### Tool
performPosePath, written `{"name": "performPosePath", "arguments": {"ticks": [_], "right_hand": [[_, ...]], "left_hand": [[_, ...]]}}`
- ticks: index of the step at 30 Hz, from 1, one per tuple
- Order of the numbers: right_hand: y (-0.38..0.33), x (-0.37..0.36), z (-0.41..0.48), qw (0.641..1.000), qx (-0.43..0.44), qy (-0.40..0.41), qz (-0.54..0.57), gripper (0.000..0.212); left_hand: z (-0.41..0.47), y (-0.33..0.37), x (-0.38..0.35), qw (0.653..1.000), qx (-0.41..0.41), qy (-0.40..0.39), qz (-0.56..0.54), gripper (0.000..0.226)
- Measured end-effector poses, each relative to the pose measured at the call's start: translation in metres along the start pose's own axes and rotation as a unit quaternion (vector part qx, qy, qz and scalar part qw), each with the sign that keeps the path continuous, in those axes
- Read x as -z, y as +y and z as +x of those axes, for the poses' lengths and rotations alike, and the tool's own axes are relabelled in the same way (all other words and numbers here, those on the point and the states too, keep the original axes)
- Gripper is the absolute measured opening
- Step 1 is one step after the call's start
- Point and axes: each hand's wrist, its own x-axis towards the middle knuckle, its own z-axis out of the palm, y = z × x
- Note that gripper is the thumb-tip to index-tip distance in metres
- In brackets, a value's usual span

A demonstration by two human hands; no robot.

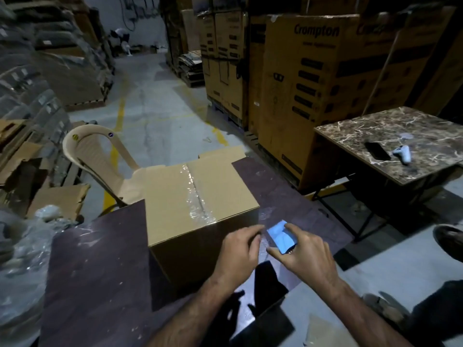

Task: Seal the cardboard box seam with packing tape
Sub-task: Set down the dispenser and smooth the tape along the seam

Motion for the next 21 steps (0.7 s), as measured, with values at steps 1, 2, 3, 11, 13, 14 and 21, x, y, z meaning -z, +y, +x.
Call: {"name": "performPosePath", "arguments": {"ticks": [1, 2, 3, 11, 13, 14, 21], "right_hand": [[0.011, -0.004, 0.005, 1.0, 0.008, -0.012, -0.011, 0.082], [0.021, -0.008, 0.01, 0.999, 0.016, -0.031, -0.02, 0.086], [0.031, -0.01, 0.015, 0.998, 0.025, -0.054, -0.021, 0.087], [0.106, -0.068, 0.046, 0.976, 0.038, -0.196, -0.086, 0.063], [0.114, -0.081, 0.05, 0.97, 0.064, -0.209, -0.104, 0.058], [0.115, -0.082, 0.051, 0.965, 0.068, -0.224, -0.114, 0.057], [0.124, -0.1, 0.057, 0.959, 0.096, -0.233, -0.129, 0.089]], "left_hand": [[0.005, 0.003, -0.014, 0.997, 0.059, -0.035, -0.037, 0.031], [0.011, 0.004, -0.03, 0.988, 0.121, -0.073, -0.07, 0.034], [0.017, 0.004, -0.045, 0.973, 0.178, -0.106, -0.1, 0.038], [0.038, -0.007, -0.129, 0.873, 0.369, -0.206, -0.245, 0.045], [0.037, -0.019, -0.144, 0.872, 0.377, -0.209, -0.232, 0.053], [0.037, -0.023, -0.148, 0.876, 0.376, -0.205, -0.221, 0.06], [0.044, -0.028, -0.164, 0.824, 0.462, -0.153, -0.289, 0.029]]}}
